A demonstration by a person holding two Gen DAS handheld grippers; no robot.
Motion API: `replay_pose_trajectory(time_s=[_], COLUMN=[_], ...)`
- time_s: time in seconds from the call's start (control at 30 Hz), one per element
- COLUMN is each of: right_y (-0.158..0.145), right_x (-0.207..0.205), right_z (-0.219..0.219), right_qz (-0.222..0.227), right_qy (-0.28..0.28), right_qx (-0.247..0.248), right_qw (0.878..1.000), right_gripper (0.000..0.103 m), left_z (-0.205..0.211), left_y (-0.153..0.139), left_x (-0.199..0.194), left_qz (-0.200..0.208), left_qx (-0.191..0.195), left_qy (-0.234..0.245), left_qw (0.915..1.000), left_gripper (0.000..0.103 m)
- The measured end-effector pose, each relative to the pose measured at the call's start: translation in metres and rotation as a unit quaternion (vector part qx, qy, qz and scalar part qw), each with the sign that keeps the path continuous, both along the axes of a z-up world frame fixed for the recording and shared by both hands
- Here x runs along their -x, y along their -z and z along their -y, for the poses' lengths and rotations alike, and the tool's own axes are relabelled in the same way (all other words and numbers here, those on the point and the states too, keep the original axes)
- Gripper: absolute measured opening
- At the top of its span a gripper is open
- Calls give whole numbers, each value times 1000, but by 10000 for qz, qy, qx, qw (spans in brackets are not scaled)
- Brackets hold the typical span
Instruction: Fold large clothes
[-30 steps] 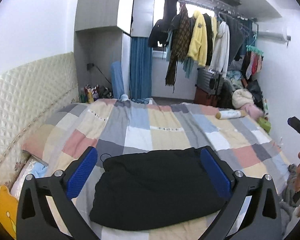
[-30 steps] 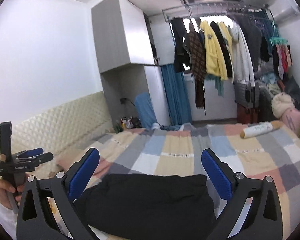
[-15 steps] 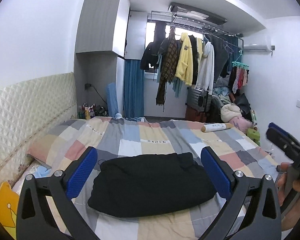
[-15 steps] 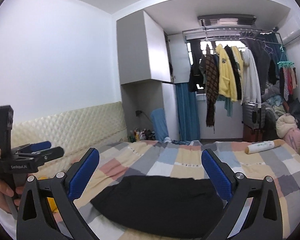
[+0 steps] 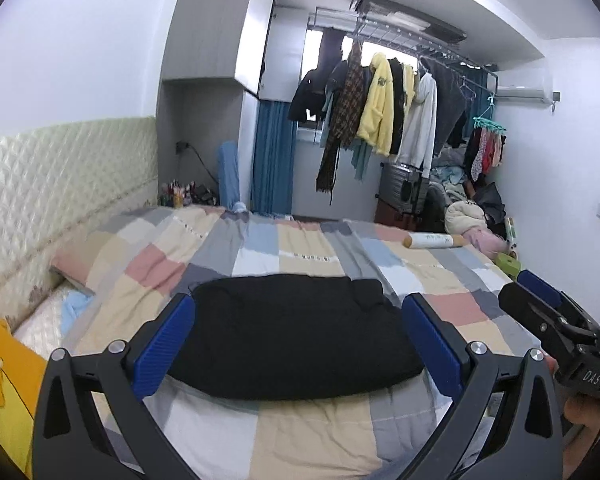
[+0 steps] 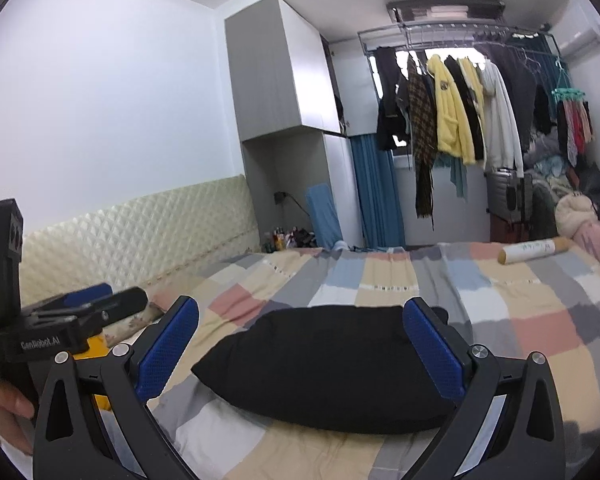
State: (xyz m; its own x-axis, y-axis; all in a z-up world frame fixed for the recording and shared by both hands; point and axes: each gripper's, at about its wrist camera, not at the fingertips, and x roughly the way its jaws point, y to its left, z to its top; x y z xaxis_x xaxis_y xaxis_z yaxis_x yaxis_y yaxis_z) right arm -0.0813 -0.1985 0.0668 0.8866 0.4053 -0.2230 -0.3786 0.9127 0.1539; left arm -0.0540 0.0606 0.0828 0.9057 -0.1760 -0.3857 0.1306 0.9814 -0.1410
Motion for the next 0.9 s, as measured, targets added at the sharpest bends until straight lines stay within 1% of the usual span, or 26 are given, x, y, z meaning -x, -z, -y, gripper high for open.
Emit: replay_pose_trajectory(time_s=[0.17, 0.33, 0.73, 0.8, 0.9], right_y=[18, 38, 79, 84, 87], right_x=[-7, -19, -34, -36, -37], right_z=[-3, -6, -7, -8, -10], right_qz=[-251, -490, -882, -948, -1006], right_qy=[120, 266, 381, 409, 420], right_qx=[85, 198, 212, 231, 264], right_qw=[9996, 9982, 9951, 9944, 9937], right_gripper=[103, 103, 103, 103, 103], left_z=[0, -7, -11, -11, -14], left_y=[27, 46, 77, 79, 79], left_x=[-11, -23, -41, -43, -43], left_qz=[-313, -536, -939, -1003, -994], left_qx=[-30, 25, -31, -37, -40], left_qy=[-151, -214, -243, -212, -310], left_qw=[9994, 9983, 9953, 9947, 9946], left_gripper=[103, 103, 103, 103, 103])
